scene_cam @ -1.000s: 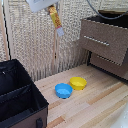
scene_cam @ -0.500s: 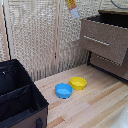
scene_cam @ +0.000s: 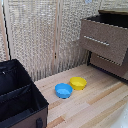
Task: Locate and clasp the grip of the topmost drawer. Steadily and circumspectly yank the drawer open. Discover and seize the nutrition bar using your clamp. Deposit the nutrition bar in the accessible drawer. Unclench the nutrition bar.
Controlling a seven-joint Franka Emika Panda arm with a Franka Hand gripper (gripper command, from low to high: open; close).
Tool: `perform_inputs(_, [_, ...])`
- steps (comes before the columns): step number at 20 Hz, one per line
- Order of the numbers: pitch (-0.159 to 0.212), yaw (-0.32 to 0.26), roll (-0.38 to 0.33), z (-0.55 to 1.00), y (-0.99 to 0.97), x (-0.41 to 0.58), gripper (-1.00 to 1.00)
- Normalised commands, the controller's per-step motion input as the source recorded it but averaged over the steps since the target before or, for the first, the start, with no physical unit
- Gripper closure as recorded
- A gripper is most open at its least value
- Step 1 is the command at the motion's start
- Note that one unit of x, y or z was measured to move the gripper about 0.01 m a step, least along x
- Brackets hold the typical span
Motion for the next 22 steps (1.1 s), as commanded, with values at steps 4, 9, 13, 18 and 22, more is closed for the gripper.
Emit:
perform_inputs(4, [0.092,0.000,0.019,0.46,-0.82,-0.009,1.00])
perform_inputs(9, [0.113,0.000,0.051,0.41,-0.98,-0.051,1.00])
perform_inputs(13, [0.068,0.000,0.054,0.30,-0.98,-0.199,1.00])
perform_inputs(18, [0.006,0.000,0.003,0.07,-0.75,-0.136,1.00])
perform_inputs(22, [-0.022,0.000,0.000,-0.09,-0.59,-0.140,1.00])
